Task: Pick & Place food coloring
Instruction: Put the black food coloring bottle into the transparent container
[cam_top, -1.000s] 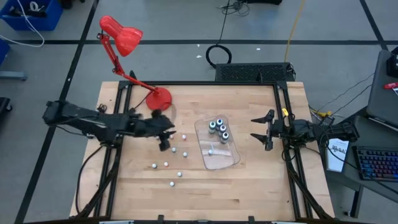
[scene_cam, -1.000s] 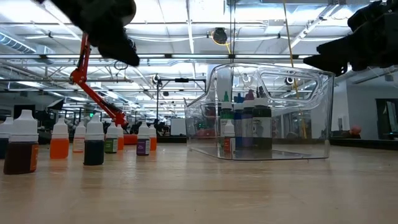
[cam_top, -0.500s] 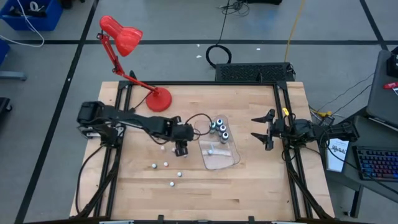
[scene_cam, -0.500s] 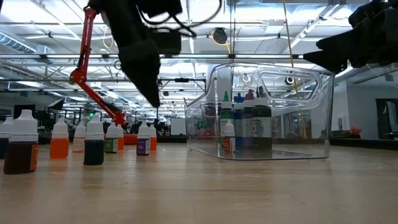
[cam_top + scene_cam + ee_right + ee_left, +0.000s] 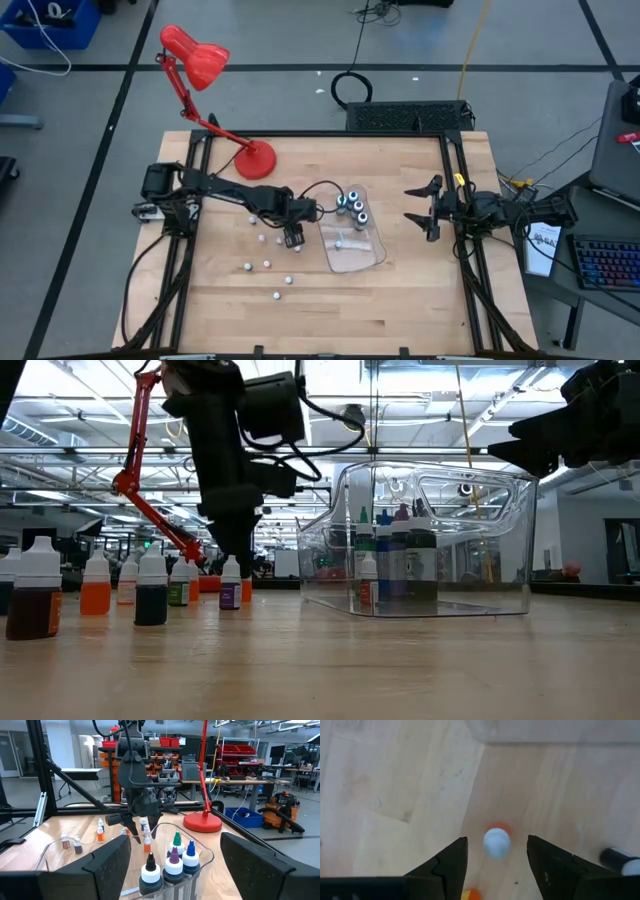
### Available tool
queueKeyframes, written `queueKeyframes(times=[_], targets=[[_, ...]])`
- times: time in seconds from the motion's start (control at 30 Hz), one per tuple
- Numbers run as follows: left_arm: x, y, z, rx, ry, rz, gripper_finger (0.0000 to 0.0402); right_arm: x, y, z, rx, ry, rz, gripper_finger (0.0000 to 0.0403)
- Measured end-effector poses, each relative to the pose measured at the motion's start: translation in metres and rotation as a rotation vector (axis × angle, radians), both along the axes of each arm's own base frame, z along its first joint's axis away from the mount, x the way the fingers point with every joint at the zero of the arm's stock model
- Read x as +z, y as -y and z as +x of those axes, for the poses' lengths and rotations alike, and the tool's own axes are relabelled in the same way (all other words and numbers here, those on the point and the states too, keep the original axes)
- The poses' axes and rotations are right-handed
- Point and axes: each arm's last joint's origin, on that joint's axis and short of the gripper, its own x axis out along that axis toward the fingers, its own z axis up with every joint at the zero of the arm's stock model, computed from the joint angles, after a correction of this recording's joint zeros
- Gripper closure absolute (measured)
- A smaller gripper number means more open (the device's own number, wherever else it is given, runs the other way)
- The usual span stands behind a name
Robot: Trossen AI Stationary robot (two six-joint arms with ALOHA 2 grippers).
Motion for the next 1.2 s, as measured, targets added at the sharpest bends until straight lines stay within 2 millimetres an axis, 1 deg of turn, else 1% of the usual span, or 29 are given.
queueKeyframes(times=[0.13,0.37,0.5,0.67,0.83,0.9,0.97,1.03,1.2], targets=[[-0.004,-0.003,0.001,0.006,-0.012,0.001,0.0207,0.0,0.0,0.0,0.0,0.0,0.0,0.0108],[-0.003,-0.004,0.0,-0.005,-0.012,0.004,0.0221,0.0,0.0,0.0,0.0,0.0,0.0,0.0108],[-0.003,-0.004,0.0,-0.006,-0.016,0.004,0.0238,0.0,0.0,0.0,0.0,0.0,0.0,0.0108],[-0.003,-0.003,0.0,-0.008,-0.015,-0.003,0.0281,0.0,0.0,0.0,0.0,0.001,0.0,0.0108],[-0.003,-0.003,0.0,-0.026,-0.016,0.001,0.0342,0.0,0.0,0.0,0.0,0.001,0.0,0.0108],[-0.001,-0.003,0.0,-0.035,-0.018,0.004,0.035,0.0,0.0,0.0,0.0,0.001,0.0,0.0108],[0.006,-0.002,0.0,-0.039,-0.03,0.005,0.035,0.0,0.0,0.0,0.0,0.001,0.0,0.0108],[0.021,0.001,0.001,-0.045,-0.025,0.028,0.035,0.0,0.0,0.0,0.0,0.001,0.0,0.0108],[0.074,0.013,0.009,-0.085,-0.011,0.075,0.035,0.0,0.0,0.0,0.0,0.001,0.0,0.0108]])
